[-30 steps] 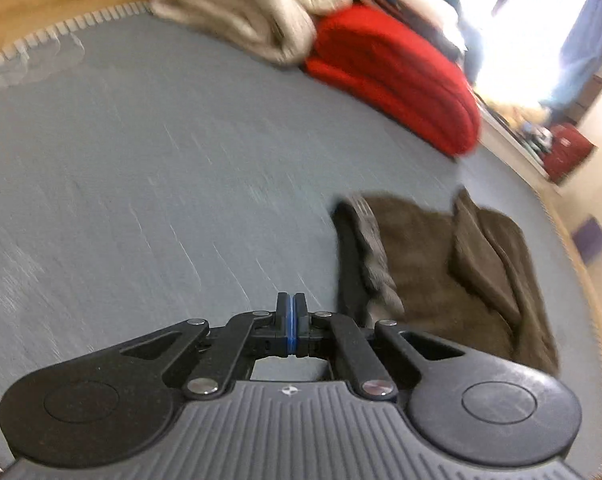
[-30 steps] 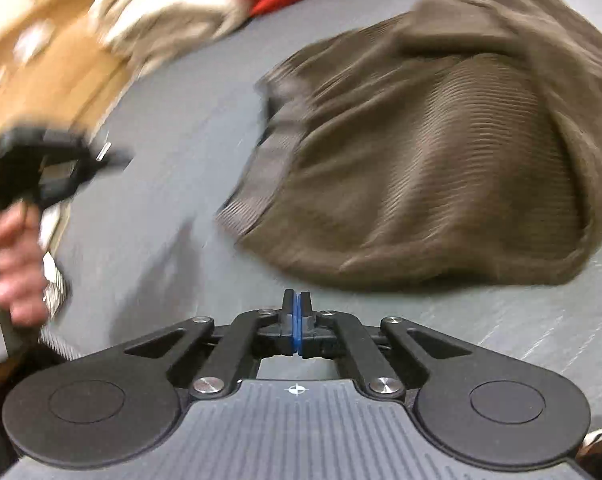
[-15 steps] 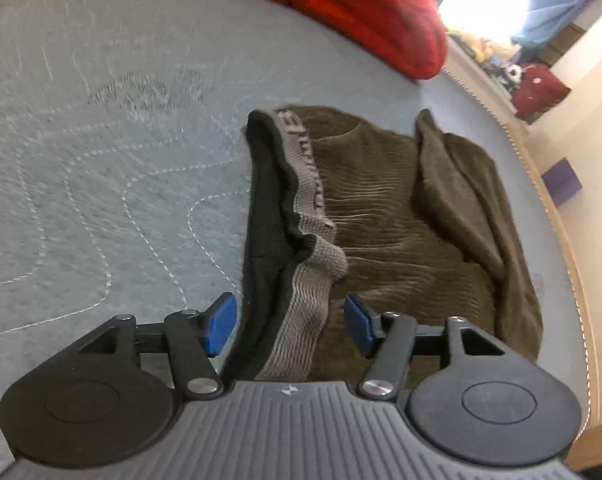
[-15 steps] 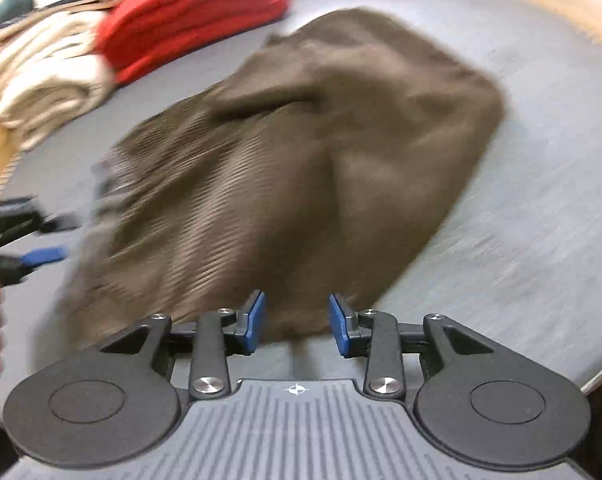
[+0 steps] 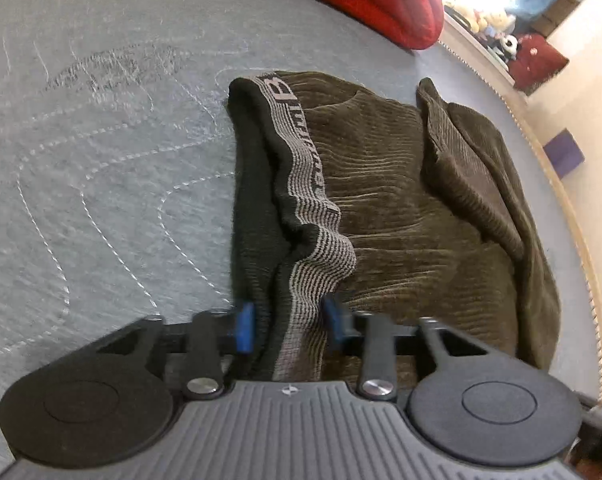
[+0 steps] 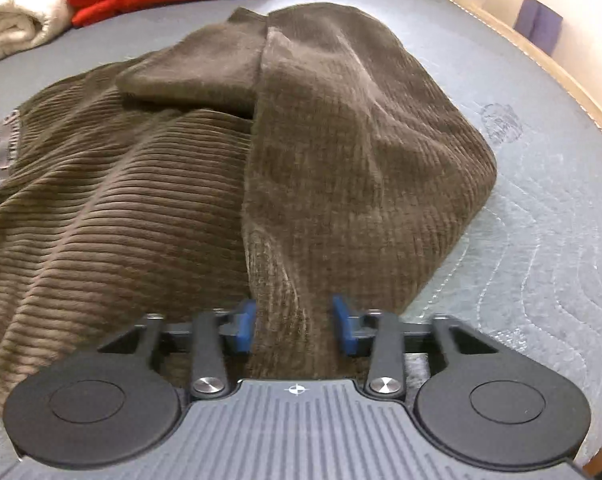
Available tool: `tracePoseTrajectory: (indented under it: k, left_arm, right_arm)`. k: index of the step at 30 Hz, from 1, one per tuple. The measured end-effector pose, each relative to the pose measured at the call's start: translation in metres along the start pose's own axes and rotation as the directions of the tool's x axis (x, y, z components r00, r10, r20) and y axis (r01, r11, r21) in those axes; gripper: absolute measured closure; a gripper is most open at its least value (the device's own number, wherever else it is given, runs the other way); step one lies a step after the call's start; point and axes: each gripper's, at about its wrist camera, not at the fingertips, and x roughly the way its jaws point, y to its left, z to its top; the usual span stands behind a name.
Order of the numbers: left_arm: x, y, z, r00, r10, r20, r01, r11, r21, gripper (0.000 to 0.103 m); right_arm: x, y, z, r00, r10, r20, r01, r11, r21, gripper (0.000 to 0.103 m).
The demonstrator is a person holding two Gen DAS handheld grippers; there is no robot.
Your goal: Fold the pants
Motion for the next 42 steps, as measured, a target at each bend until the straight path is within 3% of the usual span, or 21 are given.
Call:
tracePoseTrajectory:
  k: [1, 6, 13, 15, 17, 18, 21, 25, 27, 30, 31, 32, 34, 38, 42]
  left_arm:
    - [-0.003, 0.001, 0.000, 1.000, -0.004, 0.011, 0.004, 1.000, -0.001, 0.082]
    - [-0.029, -0.003, -0.004, 0.998, -0.009, 0.064, 0.007, 1.000, 0.021, 0.090]
    - [-0.074, 0.013, -0.005, 0.996, 0.051, 0.069, -0.051, 0.999, 0.001, 0.094]
    - [-0.087, 0.024, -0.006, 0.994, 0.096, 0.048, -0.096, 0.995, -0.011, 0.103]
    - [-0.100, 0.037, -0.009, 0.972, 0.234, 0.038, -0.235, 0.972, 0.017, 0.103]
    - [-0.105, 0.045, -0.010, 0.968, 0.252, 0.023, -0.252, 0.968, 0.009, 0.103]
    - [-0.122, 0.061, -0.013, 0.992, 0.124, 0.016, -0.122, 0.988, -0.090, 0.103]
    - [-0.128, 0.023, -0.010, 0.991, 0.114, 0.068, -0.116, 0.993, 0.026, 0.102]
    - [-0.123, 0.006, -0.008, 0.993, 0.096, 0.065, -0.099, 0.994, 0.043, 0.100]
    - [-0.111, -0.023, -0.003, 0.995, 0.081, 0.054, -0.085, 0.994, 0.068, 0.092]
    - [-0.105, -0.031, -0.002, 0.996, 0.081, 0.042, -0.084, 0.993, 0.080, 0.085]
    - [-0.097, -0.042, 0.000, 0.996, 0.092, 0.022, -0.094, 0.991, 0.096, 0.072]
    - [-0.079, -0.061, -0.001, 0.991, 0.133, -0.029, -0.128, 0.982, 0.136, 0.060]
    - [-0.050, -0.089, -0.007, 0.983, 0.147, -0.110, -0.122, 0.971, 0.204, 0.059]
    - [-0.031, -0.119, -0.008, 0.985, 0.117, -0.129, -0.079, 0.961, 0.265, 0.058]
  right_arm:
    - [0.000, -0.003, 0.000, 1.000, 0.002, 0.002, -0.002, 1.000, 0.003, 0.094]
    - [-0.018, -0.006, -0.006, 0.999, 0.024, 0.031, -0.023, 1.000, -0.020, 0.096]
    - [-0.049, -0.001, -0.011, 0.996, 0.065, 0.060, -0.061, 0.996, -0.068, 0.096]
    - [-0.056, 0.005, -0.014, 0.994, 0.099, 0.053, -0.094, 0.992, -0.089, 0.096]
    - [-0.065, 0.015, -0.020, 0.991, 0.127, 0.052, -0.120, 0.985, -0.128, 0.096]
    - [-0.067, 0.018, -0.022, 0.990, 0.133, 0.052, -0.124, 0.982, -0.142, 0.096]
    - [-0.073, 0.021, -0.029, 0.989, 0.139, 0.053, -0.130, 0.981, -0.144, 0.096]
    - [-0.067, 0.003, -0.034, 0.993, 0.110, 0.052, -0.107, 0.992, -0.068, 0.097]
    - [-0.064, -0.010, -0.041, 0.997, 0.058, 0.041, -0.057, 0.998, -0.024, 0.097]
    - [-0.060, -0.032, -0.051, 0.998, 0.064, -0.023, -0.062, 0.995, 0.078, 0.097]
    - [-0.059, -0.036, -0.055, 0.997, 0.067, -0.046, -0.062, 0.993, 0.099, 0.097]
    - [-0.058, -0.040, -0.058, 0.995, 0.081, -0.064, -0.073, 0.991, 0.115, 0.097]
    - [-0.061, -0.039, -0.061, 0.992, 0.107, -0.069, -0.100, 0.990, 0.103, 0.096]
    - [-0.070, -0.049, -0.053, 0.984, 0.170, -0.049, -0.162, 0.977, 0.138, 0.092]
    - [-0.093, -0.061, -0.038, 0.986, 0.149, 0.075, -0.154, 0.985, 0.081, 0.085]
